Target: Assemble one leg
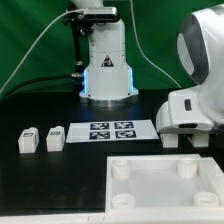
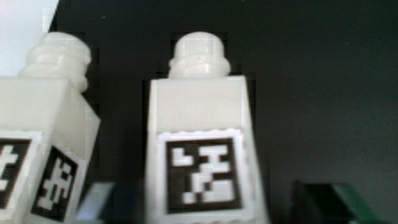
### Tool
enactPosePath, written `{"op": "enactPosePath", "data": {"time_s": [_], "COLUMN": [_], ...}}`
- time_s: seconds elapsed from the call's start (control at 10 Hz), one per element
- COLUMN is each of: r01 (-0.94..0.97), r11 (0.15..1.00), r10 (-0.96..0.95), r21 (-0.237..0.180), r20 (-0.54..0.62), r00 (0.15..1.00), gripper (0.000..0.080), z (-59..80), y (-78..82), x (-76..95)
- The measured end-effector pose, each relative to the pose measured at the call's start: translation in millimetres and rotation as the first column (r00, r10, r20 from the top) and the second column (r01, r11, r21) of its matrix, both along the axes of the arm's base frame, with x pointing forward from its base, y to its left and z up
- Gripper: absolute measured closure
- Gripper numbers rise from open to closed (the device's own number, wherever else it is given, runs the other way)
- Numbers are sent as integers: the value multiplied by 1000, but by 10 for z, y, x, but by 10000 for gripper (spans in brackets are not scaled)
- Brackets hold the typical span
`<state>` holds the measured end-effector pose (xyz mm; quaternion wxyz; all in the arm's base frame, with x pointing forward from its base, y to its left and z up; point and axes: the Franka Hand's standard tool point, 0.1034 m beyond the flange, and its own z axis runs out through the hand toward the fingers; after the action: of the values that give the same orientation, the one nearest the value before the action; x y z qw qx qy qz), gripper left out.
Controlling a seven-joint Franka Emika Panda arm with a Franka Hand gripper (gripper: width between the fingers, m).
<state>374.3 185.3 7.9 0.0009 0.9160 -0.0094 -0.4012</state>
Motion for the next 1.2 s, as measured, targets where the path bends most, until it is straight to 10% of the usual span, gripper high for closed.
{"op": "enactPosePath", "data": {"time_s": [0.9,1.2], "r01": [1,-40], "r11": [1000,997], "r10": [-1,32], "r21": [1,71], "r20": [10,108], "r00": [1000,994], "gripper": [509,508], "z": [4,469], "y": [2,-239], "x": [14,450]}}
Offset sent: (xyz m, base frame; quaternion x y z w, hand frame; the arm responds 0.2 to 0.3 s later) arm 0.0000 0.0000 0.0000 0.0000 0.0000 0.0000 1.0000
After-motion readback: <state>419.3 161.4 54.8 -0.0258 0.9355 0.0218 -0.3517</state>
